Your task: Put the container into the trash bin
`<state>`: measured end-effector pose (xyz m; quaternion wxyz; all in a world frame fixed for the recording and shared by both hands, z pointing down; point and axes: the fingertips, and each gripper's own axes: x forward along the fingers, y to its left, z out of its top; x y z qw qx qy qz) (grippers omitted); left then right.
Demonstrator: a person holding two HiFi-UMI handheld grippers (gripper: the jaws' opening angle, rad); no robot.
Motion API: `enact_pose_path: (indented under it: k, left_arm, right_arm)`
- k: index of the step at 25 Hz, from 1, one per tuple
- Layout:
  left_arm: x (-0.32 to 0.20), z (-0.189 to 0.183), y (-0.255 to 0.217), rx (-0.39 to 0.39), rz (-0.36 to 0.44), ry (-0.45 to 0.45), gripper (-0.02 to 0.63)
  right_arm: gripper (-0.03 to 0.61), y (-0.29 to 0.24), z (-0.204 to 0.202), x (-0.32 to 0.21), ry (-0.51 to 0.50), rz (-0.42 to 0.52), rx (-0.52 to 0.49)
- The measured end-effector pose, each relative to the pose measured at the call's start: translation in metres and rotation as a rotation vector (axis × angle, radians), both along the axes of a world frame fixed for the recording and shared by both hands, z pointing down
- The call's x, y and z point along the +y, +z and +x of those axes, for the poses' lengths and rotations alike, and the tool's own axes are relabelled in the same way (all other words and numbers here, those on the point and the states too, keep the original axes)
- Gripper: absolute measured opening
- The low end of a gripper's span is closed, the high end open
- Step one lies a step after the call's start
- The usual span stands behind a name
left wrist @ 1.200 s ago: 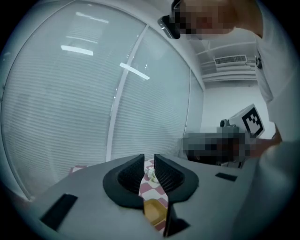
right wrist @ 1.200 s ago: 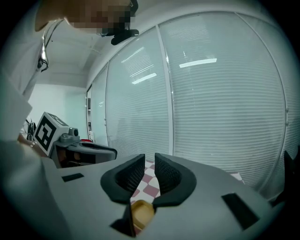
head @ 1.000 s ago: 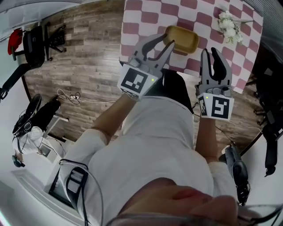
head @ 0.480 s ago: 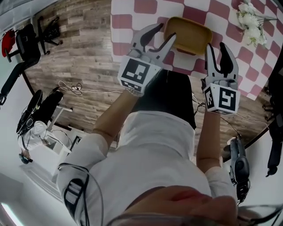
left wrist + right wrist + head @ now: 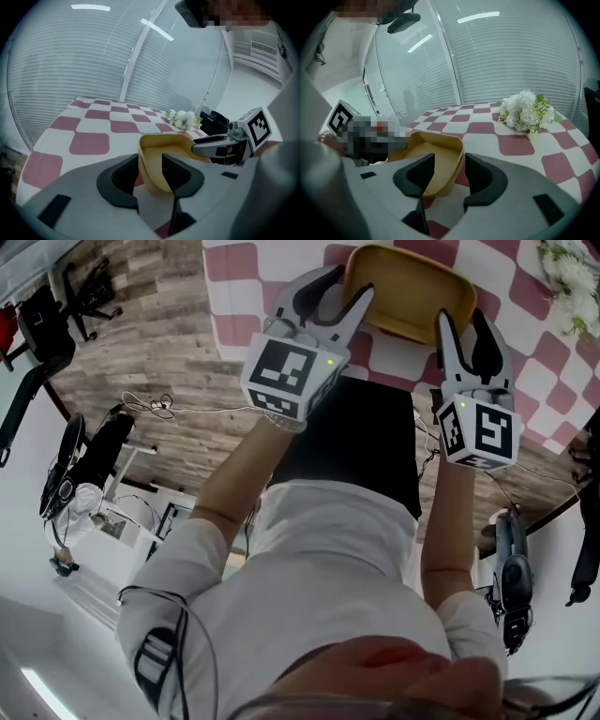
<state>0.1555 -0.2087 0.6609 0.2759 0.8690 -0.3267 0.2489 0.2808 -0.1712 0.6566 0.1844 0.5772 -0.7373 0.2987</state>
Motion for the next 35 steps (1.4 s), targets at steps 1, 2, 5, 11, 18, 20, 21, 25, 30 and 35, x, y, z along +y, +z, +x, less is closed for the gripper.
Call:
enact_pose_path:
  k: [1, 2, 5, 11, 18, 20, 21, 25, 30, 35]
  left_arm:
    - [0.001, 0.001, 0.001, 0.0, -0.003, 0.002, 0.161]
    - [0.003, 0.002, 0.002, 0.0, -0.006, 0.004, 0.161]
    - [0.005, 0.006, 0.002, -0.002, -0.007, 0.012, 0.161]
    - [0.002, 0.011, -0.019, 0.013, 0.012, 0.015, 0.16]
    - [-0.006, 0.013, -0.077, 0.054, 0.081, -0.005, 0.134]
    - [-0.007, 0.015, -0.098, 0.075, 0.101, -0.009, 0.12]
    - [-0.007, 0.015, -0.108, 0.08, 0.111, -0.009, 0.118]
    - [-0.009, 0.017, -0.15, 0.1, 0.163, -0.021, 0.112]
    - [-0.013, 0.017, -0.21, 0.123, 0.234, -0.041, 0.091]
    - [-0.017, 0.01, -0.273, 0.173, 0.322, -0.064, 0.072]
  right_arm:
    - [0.195, 0.002, 0.0, 0.001, -0.001, -0.003, -0.005]
    - [0.195, 0.003, -0.001, 0.002, -0.003, -0.005, -0.009]
    - [0.195, 0.003, -0.001, 0.002, -0.004, -0.005, -0.018]
    - [0.195, -0.016, 0.002, -0.001, -0.002, 0.013, -0.015]
    - [0.178, -0.073, 0.008, -0.008, -0.001, 0.084, 0.01]
    - [0.176, -0.094, 0.012, -0.01, 0.004, 0.11, 0.02]
    - [0.175, -0.104, 0.013, -0.01, 0.005, 0.122, 0.027]
    - [0.153, -0.148, 0.017, -0.013, 0.006, 0.179, 0.057]
    - [0.138, -0.211, 0.021, -0.018, 0.015, 0.259, 0.091]
    - [0.11, -0.274, 0.019, -0.023, 0.023, 0.35, 0.123]
